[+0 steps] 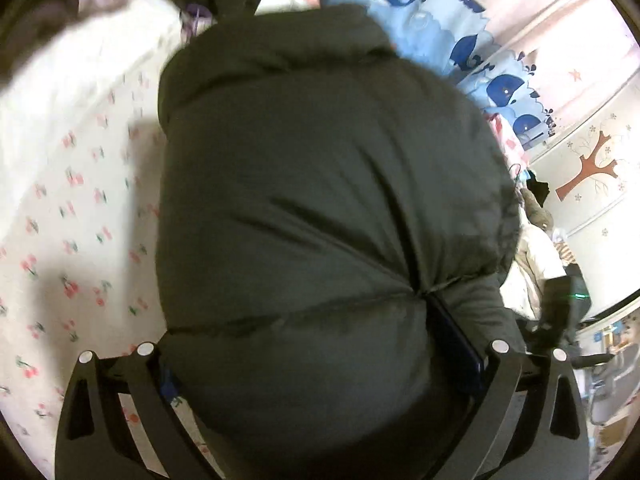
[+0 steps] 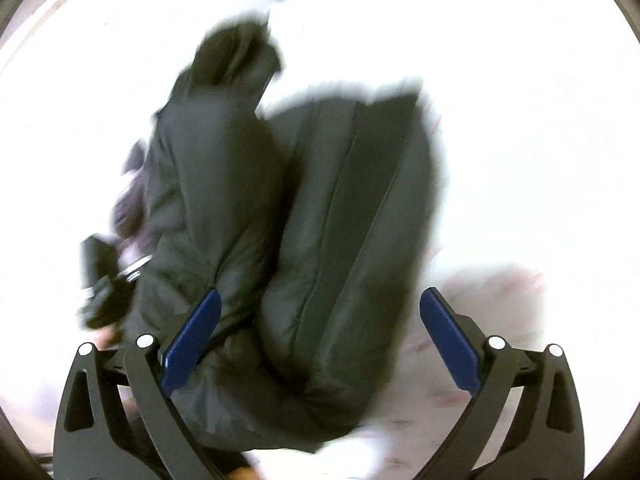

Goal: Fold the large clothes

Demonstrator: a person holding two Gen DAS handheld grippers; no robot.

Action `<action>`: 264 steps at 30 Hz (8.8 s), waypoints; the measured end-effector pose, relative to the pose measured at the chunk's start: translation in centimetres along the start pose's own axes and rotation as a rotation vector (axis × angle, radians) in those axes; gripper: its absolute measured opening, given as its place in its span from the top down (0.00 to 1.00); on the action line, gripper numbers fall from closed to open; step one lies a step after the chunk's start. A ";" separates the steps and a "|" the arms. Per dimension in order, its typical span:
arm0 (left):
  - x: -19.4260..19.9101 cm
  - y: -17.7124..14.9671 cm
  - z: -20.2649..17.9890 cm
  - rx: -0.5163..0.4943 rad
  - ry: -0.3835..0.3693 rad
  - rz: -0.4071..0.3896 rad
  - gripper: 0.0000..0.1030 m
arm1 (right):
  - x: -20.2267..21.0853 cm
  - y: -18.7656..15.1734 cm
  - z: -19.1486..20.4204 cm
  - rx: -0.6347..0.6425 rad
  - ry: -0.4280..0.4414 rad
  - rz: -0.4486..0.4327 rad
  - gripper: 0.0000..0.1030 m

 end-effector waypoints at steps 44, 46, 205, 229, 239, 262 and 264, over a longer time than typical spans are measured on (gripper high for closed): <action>1.9 -2.5 -6.8 -0.212 0.305 -0.211 0.06 | -0.9 -3.0 8.1 0.357 -0.219 -0.017 0.07; 2.0 -3.4 -8.3 -0.266 0.323 -0.228 0.06 | -3.2 -6.5 7.5 0.370 -0.260 0.066 0.07; 4.8 -8.1 -12.8 -0.292 0.381 -0.186 0.06 | 3.2 -9.3 15.4 0.379 -0.500 -0.119 0.06; 4.7 -8.1 -12.7 -0.292 0.384 -0.186 0.06 | 3.1 -9.3 15.4 0.378 -0.499 -0.117 0.06; 4.7 -8.1 -12.6 -0.292 0.384 -0.187 0.06 | 3.0 -9.4 15.4 0.378 -0.498 -0.117 0.06; 4.9 -8.0 -12.5 -0.302 0.403 -0.208 0.06 | 2.9 -9.4 15.3 0.383 -0.502 -0.117 0.06; 5.0 -8.2 -12.6 -0.297 0.404 -0.206 0.06 | 2.9 -9.4 15.3 0.384 -0.504 -0.117 0.06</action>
Point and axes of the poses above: each gripper's, at about its wrist camera, not at the fingertips, and x roughly against the way its jaws point, z to its left, y to its top, the point moved 2 cm from there along -x, roughly the way its jaws point, and after that the axes turned 4 degrees about -z, right-handed, at the moved point
